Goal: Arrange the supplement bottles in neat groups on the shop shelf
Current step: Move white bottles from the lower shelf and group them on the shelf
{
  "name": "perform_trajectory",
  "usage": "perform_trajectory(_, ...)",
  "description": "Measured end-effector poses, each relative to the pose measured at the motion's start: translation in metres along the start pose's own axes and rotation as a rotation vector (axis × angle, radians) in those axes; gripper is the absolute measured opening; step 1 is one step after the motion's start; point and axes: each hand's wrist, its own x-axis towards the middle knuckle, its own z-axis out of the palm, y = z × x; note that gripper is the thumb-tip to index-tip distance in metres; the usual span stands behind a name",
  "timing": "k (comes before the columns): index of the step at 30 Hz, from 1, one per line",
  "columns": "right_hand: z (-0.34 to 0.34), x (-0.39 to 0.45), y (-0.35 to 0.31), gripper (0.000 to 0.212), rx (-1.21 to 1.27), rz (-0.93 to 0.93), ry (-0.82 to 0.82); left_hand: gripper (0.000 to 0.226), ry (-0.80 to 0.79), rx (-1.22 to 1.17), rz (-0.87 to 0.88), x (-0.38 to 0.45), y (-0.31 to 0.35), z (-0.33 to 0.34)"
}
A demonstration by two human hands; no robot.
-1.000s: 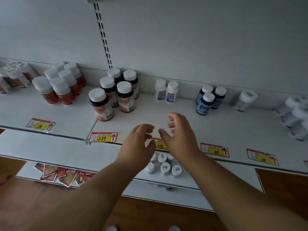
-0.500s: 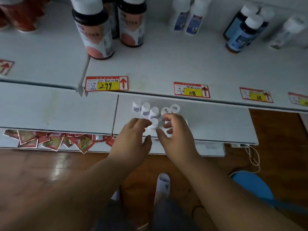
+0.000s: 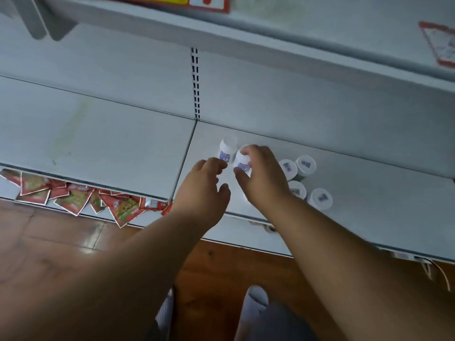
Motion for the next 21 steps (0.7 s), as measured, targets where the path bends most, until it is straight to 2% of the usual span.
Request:
perform_trajectory(4, 0.028, 0.055, -0.002, 0.035, -0.342, -0.155, 0.059, 0.043, 0.007, 0.026, -0.073, 0.013, -0.023, 0.004)
perform_trajectory(6, 0.044, 0.074, -0.003, 0.037, -0.464, -0.182, 0.013, 0.043, 0.015, 0.035, -0.098, 0.020, -0.032, 0.006)
perform_trajectory(8, 0.056, 0.083, 0.000, 0.031, -0.520, -0.178, -0.042, 0.043, 0.025, 0.027, -0.122, 0.023, -0.038, 0.008)
perform_trajectory(13, 0.061, 0.088, 0.009, 0.025, -0.529, -0.176, -0.053, 0.042, 0.025, -0.040, -0.173, 0.015, -0.045, 0.014)
perform_trajectory(17, 0.052, 0.086, 0.004, 0.031, -0.513, -0.151, -0.107, 0.042, 0.027, -0.084, -0.195, 0.006, -0.045, 0.008)
perform_trajectory(21, 0.035, 0.064, -0.015, 0.026, -0.259, -0.134, -0.031, 0.039, 0.056, -0.171, -0.264, -0.011, -0.044, -0.004)
